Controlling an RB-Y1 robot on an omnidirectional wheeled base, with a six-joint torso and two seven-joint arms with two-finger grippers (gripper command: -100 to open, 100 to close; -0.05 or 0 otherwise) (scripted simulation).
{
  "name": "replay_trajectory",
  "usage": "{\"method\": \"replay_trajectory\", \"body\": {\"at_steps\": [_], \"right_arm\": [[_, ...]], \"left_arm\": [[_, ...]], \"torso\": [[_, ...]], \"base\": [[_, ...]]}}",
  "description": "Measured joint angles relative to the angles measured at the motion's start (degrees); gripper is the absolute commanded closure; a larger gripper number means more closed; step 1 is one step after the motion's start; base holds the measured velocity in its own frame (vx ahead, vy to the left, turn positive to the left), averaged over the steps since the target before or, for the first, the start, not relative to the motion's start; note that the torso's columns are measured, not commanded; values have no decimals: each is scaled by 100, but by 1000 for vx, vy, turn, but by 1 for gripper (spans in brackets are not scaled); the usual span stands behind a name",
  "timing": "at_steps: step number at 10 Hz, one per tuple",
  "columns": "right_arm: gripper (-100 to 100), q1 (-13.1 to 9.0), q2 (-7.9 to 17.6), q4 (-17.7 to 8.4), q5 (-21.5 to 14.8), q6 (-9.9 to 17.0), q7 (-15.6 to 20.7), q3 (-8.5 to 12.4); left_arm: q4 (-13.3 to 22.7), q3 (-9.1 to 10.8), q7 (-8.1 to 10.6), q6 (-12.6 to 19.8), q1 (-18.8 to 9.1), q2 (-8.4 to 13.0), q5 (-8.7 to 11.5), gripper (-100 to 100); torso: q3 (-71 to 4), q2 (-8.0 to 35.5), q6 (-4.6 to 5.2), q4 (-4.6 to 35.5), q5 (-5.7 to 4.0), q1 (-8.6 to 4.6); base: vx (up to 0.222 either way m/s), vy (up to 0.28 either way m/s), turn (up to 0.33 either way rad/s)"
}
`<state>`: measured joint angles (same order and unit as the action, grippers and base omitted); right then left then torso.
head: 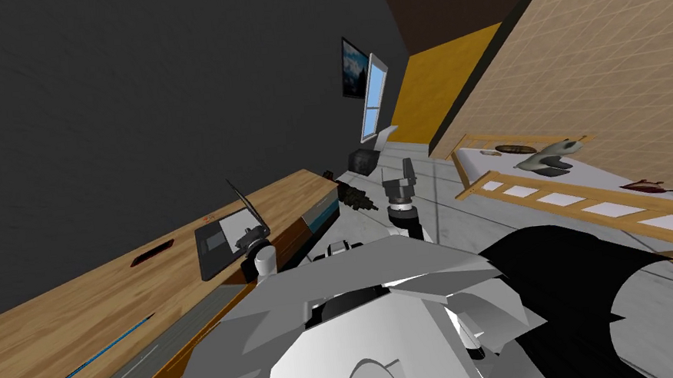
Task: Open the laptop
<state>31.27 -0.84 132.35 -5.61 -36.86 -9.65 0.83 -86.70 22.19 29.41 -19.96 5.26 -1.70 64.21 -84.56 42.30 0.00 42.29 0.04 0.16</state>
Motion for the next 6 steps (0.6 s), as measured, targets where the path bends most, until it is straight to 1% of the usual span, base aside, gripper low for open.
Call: {"method": "replay_trajectory", "body": {"at_steps": [1,2,4,6], "right_arm": [[0,1,0,0,0,0,0,0],[0,0,0,0,0,0,0,0],[0,0,0,0,0,0,0,0],[0,0,0,0,0,0,0,0]], "left_arm": [[6,-11,118,-49,23,29,36,100],[-25,-50,260,-123,122,65,82,100],[51,-130,600,-301,192,165,134,100],[14,-176,852,-418,295,191,207,100]], "torso": [[-1,-2,-3,-1,-1,-6],[-1,-2,-1,-1,-4,-15],[-2,-3,1,-1,-5,-18],[0,0,0,0,-4,-16]], "base": [[-14,32,-55],[-11,24,-68],[-11,27,-103],[-13,24,-80]]}}
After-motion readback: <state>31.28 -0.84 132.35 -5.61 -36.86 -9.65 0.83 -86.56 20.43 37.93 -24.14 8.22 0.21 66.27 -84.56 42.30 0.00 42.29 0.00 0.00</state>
